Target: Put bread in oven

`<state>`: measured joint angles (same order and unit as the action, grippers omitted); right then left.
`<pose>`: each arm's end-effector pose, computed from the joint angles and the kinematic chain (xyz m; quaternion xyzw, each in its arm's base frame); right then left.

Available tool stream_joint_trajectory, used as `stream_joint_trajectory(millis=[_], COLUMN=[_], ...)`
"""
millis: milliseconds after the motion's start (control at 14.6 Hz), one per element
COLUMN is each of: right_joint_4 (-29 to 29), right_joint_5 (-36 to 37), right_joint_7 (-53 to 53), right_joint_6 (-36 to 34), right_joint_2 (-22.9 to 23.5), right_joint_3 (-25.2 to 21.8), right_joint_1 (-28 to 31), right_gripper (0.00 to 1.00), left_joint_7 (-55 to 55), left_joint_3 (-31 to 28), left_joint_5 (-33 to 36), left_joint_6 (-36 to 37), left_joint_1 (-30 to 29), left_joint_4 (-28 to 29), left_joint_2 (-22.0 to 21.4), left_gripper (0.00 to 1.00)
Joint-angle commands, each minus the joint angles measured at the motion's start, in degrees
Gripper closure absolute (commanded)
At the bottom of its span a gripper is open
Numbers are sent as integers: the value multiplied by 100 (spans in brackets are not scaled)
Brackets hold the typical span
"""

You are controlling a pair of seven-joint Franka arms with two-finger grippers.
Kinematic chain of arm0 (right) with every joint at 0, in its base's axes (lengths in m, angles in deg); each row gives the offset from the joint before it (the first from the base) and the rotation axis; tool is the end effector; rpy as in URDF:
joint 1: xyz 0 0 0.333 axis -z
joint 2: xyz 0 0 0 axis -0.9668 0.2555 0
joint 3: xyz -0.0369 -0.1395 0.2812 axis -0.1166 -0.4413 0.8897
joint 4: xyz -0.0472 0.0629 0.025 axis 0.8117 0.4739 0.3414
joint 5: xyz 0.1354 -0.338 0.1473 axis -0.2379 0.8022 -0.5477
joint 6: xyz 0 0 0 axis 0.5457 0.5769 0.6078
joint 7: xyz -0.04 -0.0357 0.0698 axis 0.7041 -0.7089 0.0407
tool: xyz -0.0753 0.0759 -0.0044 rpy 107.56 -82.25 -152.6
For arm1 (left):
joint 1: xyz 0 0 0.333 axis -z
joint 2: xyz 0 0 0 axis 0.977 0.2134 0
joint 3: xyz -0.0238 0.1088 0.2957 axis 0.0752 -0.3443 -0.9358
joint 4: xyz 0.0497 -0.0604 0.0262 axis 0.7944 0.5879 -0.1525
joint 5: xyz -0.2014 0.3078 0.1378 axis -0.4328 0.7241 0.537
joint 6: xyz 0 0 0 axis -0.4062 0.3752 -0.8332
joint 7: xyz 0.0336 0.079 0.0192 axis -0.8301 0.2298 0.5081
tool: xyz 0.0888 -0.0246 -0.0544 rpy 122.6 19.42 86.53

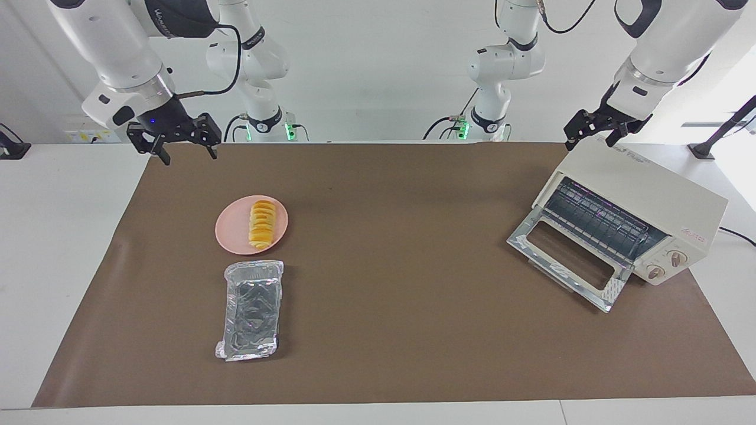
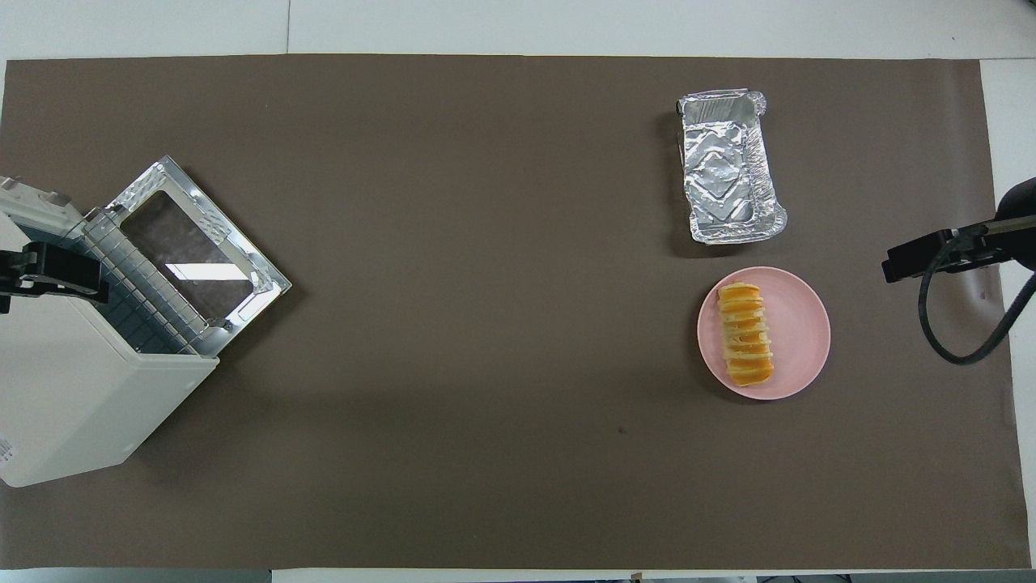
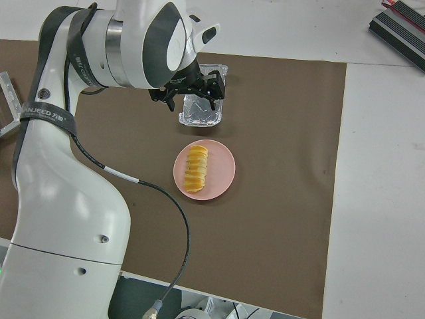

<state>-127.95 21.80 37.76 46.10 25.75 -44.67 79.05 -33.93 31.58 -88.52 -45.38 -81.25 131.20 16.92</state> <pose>0.5400 0.0008 0.6137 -0.9971 -0.0662 0.0363 0.0079 0.5190 -0.0234 0.6250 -0.9982 -0.0096 0.0588 0.0067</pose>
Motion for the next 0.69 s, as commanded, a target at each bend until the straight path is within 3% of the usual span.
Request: stream_joint_trajectory(millis=[0,206,343,617], right_joint_4=[37,-94,-558,-2534], right_joint_5=[-53,-53,-53,-62], right_joint_7=[171,145,153,110], right_joint_6=[42,51,173,1683], right_joint_2=[36,-8,-227,-922], right_joint_3=[29,29,46,82], right_joint_1=[80,45,1,-244], right_gripper=[0,0,0,0], left_joint_7=[-47,-47,-47,-47], left_joint_3=[47,47,47,47], left_joint_5=[-84,-84,-84,-84], left_joint_6=[-85,-85,-85,-85], left_joint_1=[-108,-108,-108,-108], left_joint_4=[161,161,161,161], left_joint_2=[-155,-155,-155,-155], left_gripper=[0,0,0,0])
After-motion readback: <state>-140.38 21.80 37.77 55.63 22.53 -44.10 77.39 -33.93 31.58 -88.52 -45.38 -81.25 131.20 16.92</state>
